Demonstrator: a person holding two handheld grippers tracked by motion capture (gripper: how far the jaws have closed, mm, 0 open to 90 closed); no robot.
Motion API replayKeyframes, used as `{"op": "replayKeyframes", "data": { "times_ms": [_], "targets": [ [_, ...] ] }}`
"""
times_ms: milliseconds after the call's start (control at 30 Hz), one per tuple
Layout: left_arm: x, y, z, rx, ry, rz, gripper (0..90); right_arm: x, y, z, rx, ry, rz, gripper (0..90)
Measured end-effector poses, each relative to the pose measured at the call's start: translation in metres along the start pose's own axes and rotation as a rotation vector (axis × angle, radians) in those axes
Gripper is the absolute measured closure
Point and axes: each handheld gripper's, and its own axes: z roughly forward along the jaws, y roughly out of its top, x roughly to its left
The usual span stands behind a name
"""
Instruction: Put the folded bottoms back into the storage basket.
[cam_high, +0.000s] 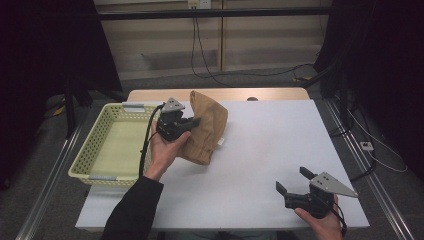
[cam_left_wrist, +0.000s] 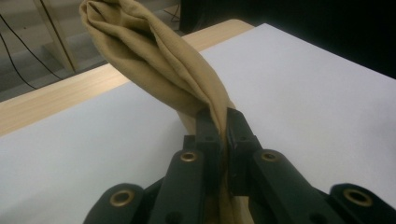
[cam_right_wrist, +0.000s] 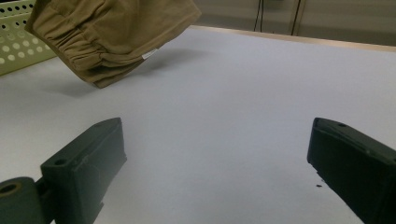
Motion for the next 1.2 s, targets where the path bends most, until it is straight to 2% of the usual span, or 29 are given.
{"op": "replayKeyframes", "data": {
  "times_ms": [300, 400, 533, 733, 833, 1000, 1200],
  "targets": [
    [-0.005, 0.002, -0.012, -0.013, -0.008, 0.028, 86.2, 0.000, 0.000, 0.000, -0.006, 0.001, -0.006, 3.8],
    [-0.005, 0.004, -0.016, -0.023, -0.016, 0.020, 86.2, 0.001, 0.000, -0.001, -0.014, 0.006, -0.010, 3.4],
    [-0.006, 0.007, -0.022, -0.031, -0.002, 0.030, 86.2, 0.001, 0.001, 0.000, -0.011, 0.005, -0.012, 3.6],
    [-0.005, 0.010, -0.031, -0.047, 0.004, 0.021, 86.2, 0.001, 0.001, -0.002, -0.023, 0.010, -0.012, 3.2],
    [-0.006, 0.011, -0.035, -0.047, 0.011, 0.038, 86.3, 0.001, 0.001, -0.002, -0.024, 0.010, -0.009, 3.2],
    [-0.003, 0.015, -0.048, -0.069, 0.016, 0.035, 86.3, 0.002, 0.001, -0.002, -0.024, 0.011, -0.021, 3.0],
    [0.000, 0.016, -0.066, -0.100, 0.030, 0.019, 86.3, 0.000, 0.001, -0.002, -0.030, 0.007, -0.006, 3.0]
  ]
}}
